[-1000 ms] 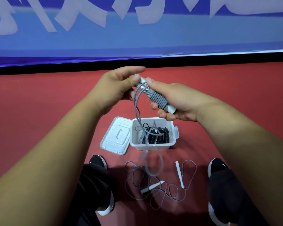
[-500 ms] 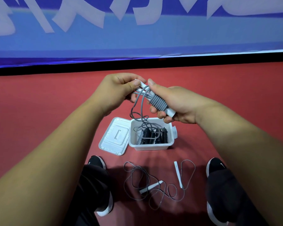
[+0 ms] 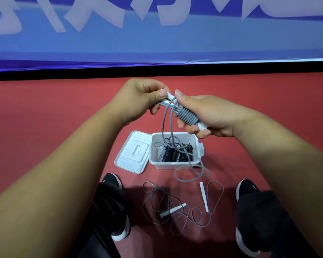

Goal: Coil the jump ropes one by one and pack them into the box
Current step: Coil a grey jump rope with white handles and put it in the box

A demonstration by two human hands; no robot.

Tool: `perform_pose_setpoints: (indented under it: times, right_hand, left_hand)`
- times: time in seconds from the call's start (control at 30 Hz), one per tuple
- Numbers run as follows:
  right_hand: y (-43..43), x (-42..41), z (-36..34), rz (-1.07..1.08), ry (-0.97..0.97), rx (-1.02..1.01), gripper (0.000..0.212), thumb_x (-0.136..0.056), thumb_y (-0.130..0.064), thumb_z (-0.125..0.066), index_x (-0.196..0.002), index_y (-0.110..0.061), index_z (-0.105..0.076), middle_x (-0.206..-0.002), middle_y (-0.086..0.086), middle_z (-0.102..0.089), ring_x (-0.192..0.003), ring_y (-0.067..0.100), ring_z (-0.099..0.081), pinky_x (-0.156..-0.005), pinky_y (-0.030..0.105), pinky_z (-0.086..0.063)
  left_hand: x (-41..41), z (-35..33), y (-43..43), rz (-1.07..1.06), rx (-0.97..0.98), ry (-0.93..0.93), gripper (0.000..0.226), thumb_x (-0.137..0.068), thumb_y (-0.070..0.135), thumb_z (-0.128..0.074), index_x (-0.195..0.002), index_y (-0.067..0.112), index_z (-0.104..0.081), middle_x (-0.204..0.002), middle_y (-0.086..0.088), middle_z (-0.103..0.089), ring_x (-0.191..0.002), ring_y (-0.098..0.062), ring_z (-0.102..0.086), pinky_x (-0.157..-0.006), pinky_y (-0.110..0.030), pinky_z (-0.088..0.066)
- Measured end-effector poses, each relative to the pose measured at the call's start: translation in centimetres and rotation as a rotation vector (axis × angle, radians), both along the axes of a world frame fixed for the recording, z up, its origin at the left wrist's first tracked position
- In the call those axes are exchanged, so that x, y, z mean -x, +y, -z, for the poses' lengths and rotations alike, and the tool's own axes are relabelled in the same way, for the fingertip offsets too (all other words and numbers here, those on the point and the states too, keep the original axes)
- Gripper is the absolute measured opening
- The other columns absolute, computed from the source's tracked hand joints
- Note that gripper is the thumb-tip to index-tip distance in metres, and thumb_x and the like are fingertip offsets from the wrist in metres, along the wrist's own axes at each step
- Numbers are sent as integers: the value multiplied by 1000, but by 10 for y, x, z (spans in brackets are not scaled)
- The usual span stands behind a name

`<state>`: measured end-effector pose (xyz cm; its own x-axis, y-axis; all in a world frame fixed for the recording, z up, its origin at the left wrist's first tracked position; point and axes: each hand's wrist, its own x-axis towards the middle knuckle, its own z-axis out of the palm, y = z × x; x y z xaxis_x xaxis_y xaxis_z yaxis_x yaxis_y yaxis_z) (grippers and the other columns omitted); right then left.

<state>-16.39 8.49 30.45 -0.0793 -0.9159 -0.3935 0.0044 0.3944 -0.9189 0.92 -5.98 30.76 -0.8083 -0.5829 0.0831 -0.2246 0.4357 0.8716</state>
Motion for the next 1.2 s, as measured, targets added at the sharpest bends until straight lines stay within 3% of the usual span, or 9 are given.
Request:
perform_pose_setpoints:
  times: [0.17,0.43,0.6,0.73,0.83,0.9,0.97,1.1,1.2]
  right_hand:
    - [-2,1,4,8,44,25,58,-101,-66,-55,-124,-14,-63,-86,11,-68,-55,14,-45,-41,20,-29]
    - [0,3,6,-4,-7,-3,52,-101,-61,-60,-114,-10,-63,-86,13,-65,-55,16,-45,-43,20,-29]
    - [1,-1,9,8,-10,10,51,-102,-59,-60,-114,-9,-64,-85,13,-63,-54,16,-44,-43,21,-28]
    - [-6,-2,6,55,-67,38,49,-104,-58,-58,-118,-12,-63,-79,8,-57,-53,15,-38,-42,19,-21]
    - [-12,-1,3,125,-99,70,47,-104,-56,-59,-122,-13,-63,-77,7,-57,-52,15,-39,-41,19,-20]
    - [-15,1,2,174,-74,84,44,-104,-56,-60,-118,-15,-65,-76,7,-59,-52,16,-41,-41,19,-21]
    - [-17,2,1,191,-10,87,43,-103,-58,-60,-113,-17,-67,-76,7,-60,-52,16,-42,-43,19,-23]
    - [-18,9,1,224,203,64,54,-97,-68,-61,-106,-14,-66,-80,7,-65,-51,16,-45,-47,23,-29]
    - [-17,12,4,272,183,52,61,-97,-70,-60,-110,-10,-67,-82,7,-64,-51,15,-45,-47,22,-28]
  left_hand:
    - [0,-1,-2,-4,28,-8,16,-103,15,-62,-99,15,-78,-57,-10,-57,-56,-14,-50,-60,-20,-42]
    - [2,-2,-5,29,54,-30,17,-102,18,-63,-94,21,-78,-58,-10,-60,-59,-22,-51,-67,-35,-42]
    - [0,-3,-7,55,89,-72,16,-102,18,-63,-96,18,-78,-59,-9,-60,-59,-20,-53,-66,-32,-43]
    - [2,-4,-6,-19,-31,61,18,-105,16,-60,-107,6,-76,-68,-9,-67,-61,-19,-61,-65,-29,-52]
    - [9,0,0,-36,-348,142,40,-112,31,-48,-122,-3,-67,-96,-11,-76,-83,-22,-72,-83,-37,-60]
    - [11,3,3,-21,-539,44,54,-111,47,-42,-131,1,-62,-113,-12,-77,-103,-25,-74,-103,-46,-54]
    - [11,8,5,32,-555,-96,63,-109,57,-36,-137,5,-59,-120,-9,-77,-110,-20,-72,-113,-48,-45]
    - [12,18,10,113,-375,-152,62,-109,54,-41,-122,-2,-63,-99,-17,-76,-101,-21,-72,-114,-51,-44]
    - [12,17,12,164,-351,-126,46,-112,39,-44,-110,0,-67,-74,-8,-50,-80,-30,-66,-90,-40,-54]
